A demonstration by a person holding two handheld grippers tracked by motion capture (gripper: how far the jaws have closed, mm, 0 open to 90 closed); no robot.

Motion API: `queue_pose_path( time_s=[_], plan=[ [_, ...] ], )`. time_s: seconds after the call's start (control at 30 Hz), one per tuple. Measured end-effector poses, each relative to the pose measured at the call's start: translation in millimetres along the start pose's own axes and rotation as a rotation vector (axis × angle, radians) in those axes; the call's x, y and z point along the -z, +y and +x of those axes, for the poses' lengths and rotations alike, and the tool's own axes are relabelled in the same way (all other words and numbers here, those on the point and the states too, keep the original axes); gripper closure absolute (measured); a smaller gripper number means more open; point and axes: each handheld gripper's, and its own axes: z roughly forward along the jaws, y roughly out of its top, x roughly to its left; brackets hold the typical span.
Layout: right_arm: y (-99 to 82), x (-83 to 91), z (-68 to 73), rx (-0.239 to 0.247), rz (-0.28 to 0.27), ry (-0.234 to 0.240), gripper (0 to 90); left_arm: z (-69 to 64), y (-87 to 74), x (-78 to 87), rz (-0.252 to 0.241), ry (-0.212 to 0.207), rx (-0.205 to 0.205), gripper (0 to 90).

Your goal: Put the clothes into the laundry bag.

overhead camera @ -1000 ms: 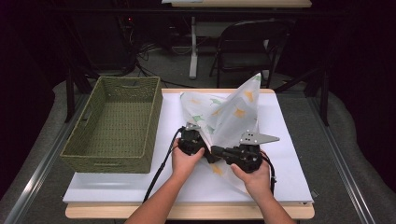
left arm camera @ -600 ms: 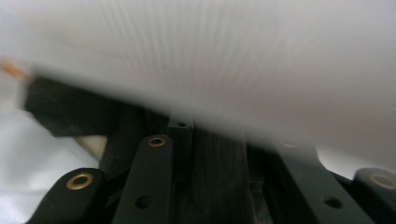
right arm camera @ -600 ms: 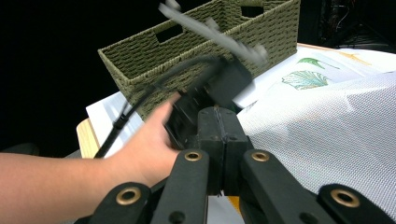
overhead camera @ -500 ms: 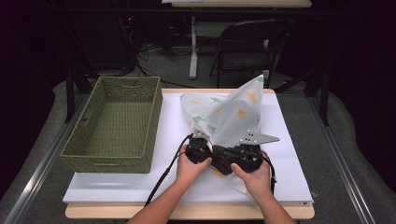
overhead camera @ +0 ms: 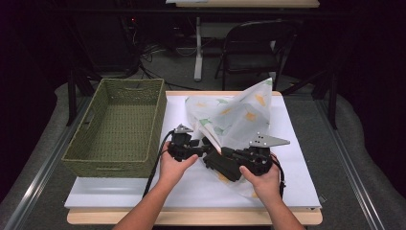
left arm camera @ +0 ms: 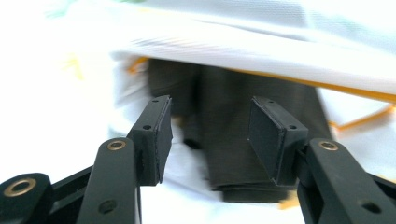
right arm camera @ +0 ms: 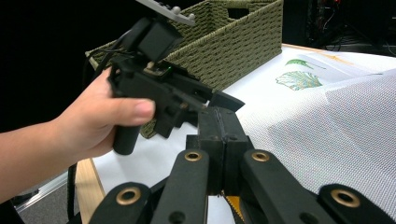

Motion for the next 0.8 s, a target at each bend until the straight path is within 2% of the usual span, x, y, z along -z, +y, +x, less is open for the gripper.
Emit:
queue_pose_path(
  time_s=[0.03,0.13,0.2,0.33,0.43,0.57,0.67,0.7,0.8],
  plan=[
    [0.0,0.0,0.2,-0.001,0.001,0.0,90.0,3.6,-0.8,-3.2,0.006,0.013,0.009,49.5],
    [0.0,-0.1,-0.2,0.0,-0.001,0.003,90.0,12.9,-4.9,-17.2,0.034,0.085,0.009,50.4],
    [0.0,0.0,-0.2,0.0,-0.002,0.004,90.0,18.1,-8.4,-26.4,0.07,0.111,0.004,50.4],
    [-0.1,0.4,-0.9,-0.002,-0.002,0.008,90.0,23.7,-15.0,-40.5,0.105,0.128,0.011,50.0],
    [-0.2,0.7,-1.1,-0.003,-0.002,0.01,90.0,23.8,-17.2,-45.1,0.103,0.124,0.022,48.8],
    [-0.2,0.0,-0.6,-0.002,-0.003,0.012,90.0,20.9,-16.1,-50.4,0.105,0.135,0.013,46.2],
    [-0.5,-0.7,-0.2,-0.001,-0.001,0.012,90.0,20.2,-16.6,-58.6,0.121,0.156,-0.01,47.4],
    [-0.5,-1.1,0.0,-0.001,-0.002,0.013,90.0,19.1,-17.2,-60.5,0.107,0.169,-0.029,49.8],
    [-0.8,-1.4,-0.3,-0.002,0.0,0.013,90.0,11.3,-19.2,-64.8,0.1,0.232,-0.111,64.7]
  ],
)
